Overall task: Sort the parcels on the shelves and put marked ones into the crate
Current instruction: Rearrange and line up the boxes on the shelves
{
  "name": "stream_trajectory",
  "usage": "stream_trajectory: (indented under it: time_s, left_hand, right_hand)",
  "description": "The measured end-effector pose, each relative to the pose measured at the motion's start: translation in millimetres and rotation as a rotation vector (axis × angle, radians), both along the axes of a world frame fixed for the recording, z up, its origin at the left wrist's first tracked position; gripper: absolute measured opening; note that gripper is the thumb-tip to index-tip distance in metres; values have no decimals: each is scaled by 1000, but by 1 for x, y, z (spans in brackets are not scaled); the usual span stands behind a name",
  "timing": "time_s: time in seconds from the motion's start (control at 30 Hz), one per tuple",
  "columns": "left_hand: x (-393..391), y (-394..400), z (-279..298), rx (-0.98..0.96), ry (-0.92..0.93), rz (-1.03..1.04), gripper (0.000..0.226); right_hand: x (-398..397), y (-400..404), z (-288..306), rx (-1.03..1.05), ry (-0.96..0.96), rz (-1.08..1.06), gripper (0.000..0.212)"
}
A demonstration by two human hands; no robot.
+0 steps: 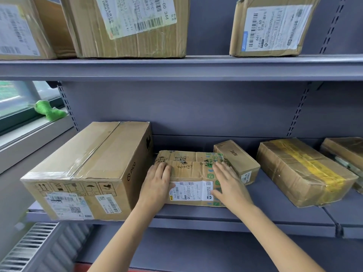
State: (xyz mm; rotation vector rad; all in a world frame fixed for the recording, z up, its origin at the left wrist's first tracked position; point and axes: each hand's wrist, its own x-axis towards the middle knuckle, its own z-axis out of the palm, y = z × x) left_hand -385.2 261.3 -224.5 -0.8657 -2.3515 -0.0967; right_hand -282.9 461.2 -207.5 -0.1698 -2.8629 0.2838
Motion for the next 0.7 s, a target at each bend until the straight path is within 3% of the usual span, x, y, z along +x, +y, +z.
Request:
stream_trajectory:
  time_s: [0.47, 0.6, 0.7]
  left_hand:
    - [-10, 0, -5, 39, -20, -58, 66]
    - [-7, 1, -1, 43, -43, -50, 57]
    - [1, 6, 1, 85, -83, -55, 52]
  right_hand:
    - [-4, 1, -9, -95, 39, -19, 80]
    - [-2, 3, -8, -112, 53, 4, 80]
    - [7, 9, -2, -246, 79, 24, 79]
